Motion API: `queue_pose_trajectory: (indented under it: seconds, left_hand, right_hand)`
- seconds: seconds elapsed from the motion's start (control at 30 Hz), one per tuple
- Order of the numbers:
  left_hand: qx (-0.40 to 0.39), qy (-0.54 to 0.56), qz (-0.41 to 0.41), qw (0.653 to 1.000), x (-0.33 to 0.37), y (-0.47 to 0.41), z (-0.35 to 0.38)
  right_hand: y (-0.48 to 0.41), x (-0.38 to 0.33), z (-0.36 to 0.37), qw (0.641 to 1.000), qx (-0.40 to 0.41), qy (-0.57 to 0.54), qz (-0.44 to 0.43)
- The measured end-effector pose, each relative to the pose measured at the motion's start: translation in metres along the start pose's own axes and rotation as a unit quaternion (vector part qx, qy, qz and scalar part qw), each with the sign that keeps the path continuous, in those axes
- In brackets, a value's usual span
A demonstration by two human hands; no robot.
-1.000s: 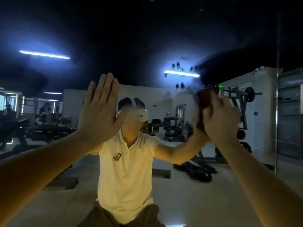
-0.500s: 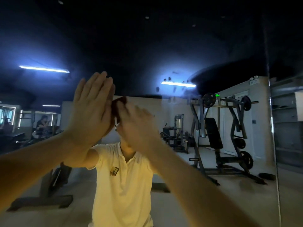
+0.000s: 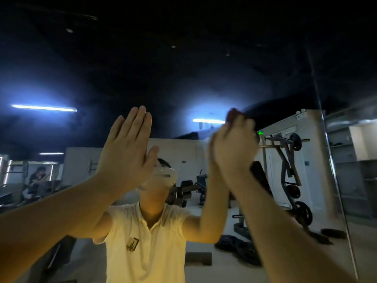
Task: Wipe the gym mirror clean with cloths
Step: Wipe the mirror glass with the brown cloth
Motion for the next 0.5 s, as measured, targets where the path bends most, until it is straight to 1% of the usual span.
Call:
queue_pose_trajectory:
  seconds: [0.07,0.13,0.2,0.23,0.27,0.3,0.4,0.5]
  left_hand:
    - [0.036,0.046,-0.008,0.998,-0.002,-0.005,-0.009]
    - [0.072,0.081,-0.028,0.994,-0.004,-0.015,-0.018]
    - [0.079,0.085,-0.028,0.993,0.001,-0.031,-0.020]
    - [0.069,0.072,-0.023,0.995,0.007,-0.040,-0.019]
    - [0.053,0.049,-0.017,0.997,0.013,-0.048,-0.014]
    - [0.034,0.024,-0.014,0.999,0.018,-0.055,-0.007]
    - [-0.020,-0.031,-0.026,0.999,0.027,-0.065,0.012]
    - [-0.017,-0.041,-0.019,0.999,0.024,-0.062,0.018]
  right_hand:
    - [0.031,-0.061,0.000,0.993,-0.012,-0.068,-0.093]
    - [0.065,-0.103,0.001,0.968,-0.066,-0.108,-0.218]
    - [0.071,-0.110,0.004,0.924,-0.106,-0.113,-0.349]
    - [0.058,-0.100,0.005,0.910,-0.109,-0.097,-0.387]
    - [0.039,-0.083,0.007,0.910,-0.107,-0.072,-0.394]
    - [0.015,-0.059,0.010,0.920,-0.102,-0.044,-0.375]
    - [-0.055,0.036,0.009,0.964,-0.067,0.034,-0.255]
    - [-0.094,0.110,-0.003,0.993,-0.020,0.071,-0.089]
Point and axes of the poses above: each hand's wrist, its own y-axis away from the middle knuckle, its own z-axis out of the palm, x = y × z, the point moved 5 cm from there along -y, towards the middle knuckle, and after that the axes turned 5 degrees about x, right-handed, at the moved point
